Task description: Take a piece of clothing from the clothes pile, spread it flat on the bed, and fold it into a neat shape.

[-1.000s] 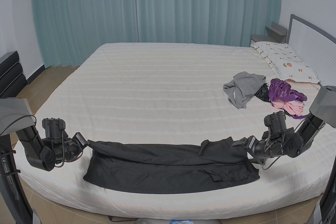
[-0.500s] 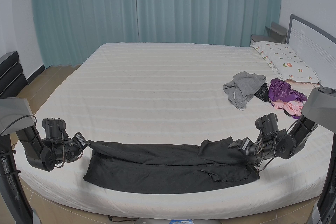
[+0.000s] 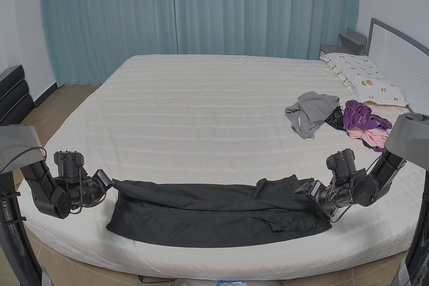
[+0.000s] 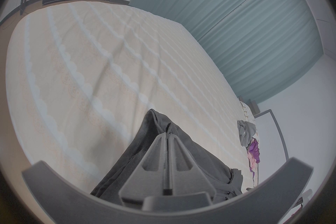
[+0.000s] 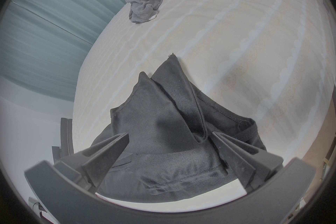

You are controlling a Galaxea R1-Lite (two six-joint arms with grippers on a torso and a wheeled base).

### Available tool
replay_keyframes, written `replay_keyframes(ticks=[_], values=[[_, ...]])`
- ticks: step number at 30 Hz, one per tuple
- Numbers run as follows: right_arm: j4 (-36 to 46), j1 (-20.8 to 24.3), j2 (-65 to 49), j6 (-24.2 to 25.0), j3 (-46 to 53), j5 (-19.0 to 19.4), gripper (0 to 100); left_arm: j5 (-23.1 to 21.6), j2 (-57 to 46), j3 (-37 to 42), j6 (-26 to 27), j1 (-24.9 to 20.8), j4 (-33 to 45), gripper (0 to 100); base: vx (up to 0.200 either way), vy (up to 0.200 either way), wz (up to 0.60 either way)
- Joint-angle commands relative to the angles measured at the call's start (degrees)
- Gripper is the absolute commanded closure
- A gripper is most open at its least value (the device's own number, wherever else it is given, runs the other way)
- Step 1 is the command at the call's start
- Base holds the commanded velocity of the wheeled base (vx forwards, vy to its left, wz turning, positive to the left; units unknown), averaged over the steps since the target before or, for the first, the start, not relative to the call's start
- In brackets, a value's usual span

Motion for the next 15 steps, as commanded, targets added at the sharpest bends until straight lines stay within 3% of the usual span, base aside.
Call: replay_keyframes(ticks=[1, 7, 8, 15], values=[[-0.12, 0.01, 0.32, 0.35, -0.07, 0.01, 0, -0.06, 0.12, -0.05, -0.02, 0.01, -0.02, 100, 0.000, 0.000, 0.00], [-0.04, 0.01, 1.29, 1.58, -1.30, 0.10, 0, 0.03, 0.12, 0.04, -0.02, 0.01, -0.02, 100, 0.000, 0.000, 0.00], [0.05, 0.10, 1.56, 1.58, -1.57, 0.01, 100, -0.06, 0.12, 0.04, -0.02, 0.01, -0.02, 100, 0.000, 0.000, 0.00], [2.43, 0.53, 0.94, 1.67, -2.18, 0.01, 100, 0.03, -0.05, 0.13, -0.02, 0.01, -0.02, 100, 0.000, 0.000, 0.00]])
